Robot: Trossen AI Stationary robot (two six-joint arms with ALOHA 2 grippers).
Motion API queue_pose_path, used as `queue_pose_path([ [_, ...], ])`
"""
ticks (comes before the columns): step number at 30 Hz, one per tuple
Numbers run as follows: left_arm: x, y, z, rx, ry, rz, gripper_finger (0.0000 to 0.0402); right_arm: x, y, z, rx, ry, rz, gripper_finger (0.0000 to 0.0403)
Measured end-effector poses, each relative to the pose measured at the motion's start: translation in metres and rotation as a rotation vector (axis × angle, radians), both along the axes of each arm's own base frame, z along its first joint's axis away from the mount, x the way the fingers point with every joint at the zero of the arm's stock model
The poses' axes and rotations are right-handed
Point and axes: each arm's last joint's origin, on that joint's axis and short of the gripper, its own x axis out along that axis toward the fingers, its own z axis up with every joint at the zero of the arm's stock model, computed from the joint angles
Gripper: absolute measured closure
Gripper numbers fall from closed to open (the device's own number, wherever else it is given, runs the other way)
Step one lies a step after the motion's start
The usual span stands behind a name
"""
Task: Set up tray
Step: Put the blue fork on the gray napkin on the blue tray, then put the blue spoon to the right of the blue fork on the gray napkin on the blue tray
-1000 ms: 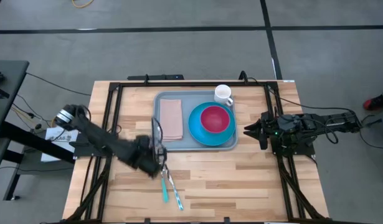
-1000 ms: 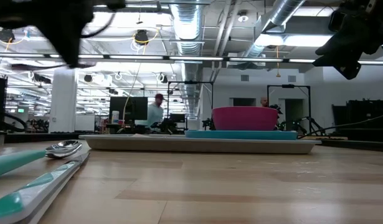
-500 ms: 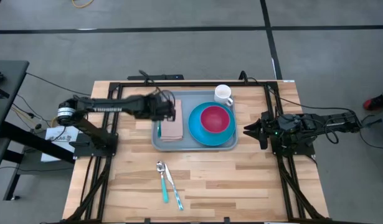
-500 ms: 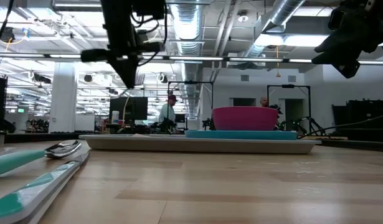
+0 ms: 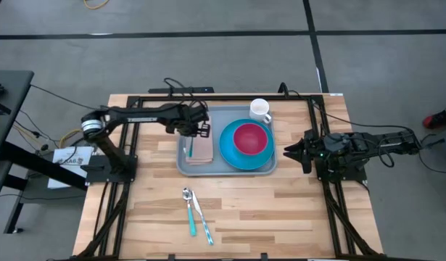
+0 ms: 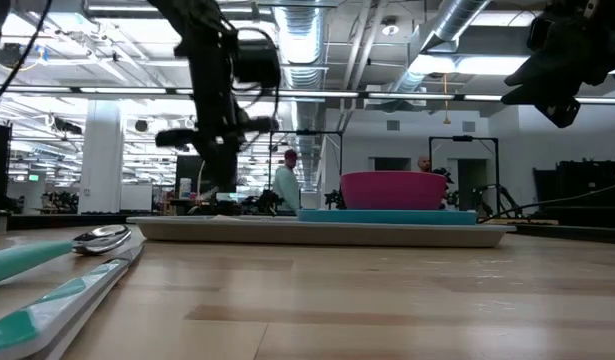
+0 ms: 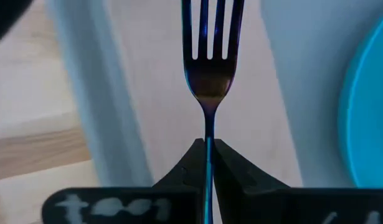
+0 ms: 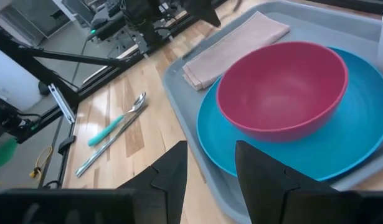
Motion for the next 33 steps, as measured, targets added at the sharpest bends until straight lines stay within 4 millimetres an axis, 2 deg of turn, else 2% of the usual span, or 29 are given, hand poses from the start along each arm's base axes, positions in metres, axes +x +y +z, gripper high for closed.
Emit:
queue_pose_path([
  [5,0.008,0.007,-0.029,-0.075,0.060,0.004,0.0401,0.000,0.000,0.000,0.015,-0.001,-0.009,0.0276],
  [8,0.008,0.010,-0.039,-0.085,0.097,0.013,0.0401,0.000,0.000,0.000,0.024,-0.002,-0.013,0.0276],
  [17,0.001,0.027,-0.039,-0.069,0.103,0.068,0.0399,0.000,0.000,0.000,0.023,-0.002,-0.016,0.0276],
  [33,-0.001,0.028,-0.039,-0.078,0.114,0.079,0.0348,0.000,-0.001,0.000,0.016,-0.004,-0.030,0.0276],
])
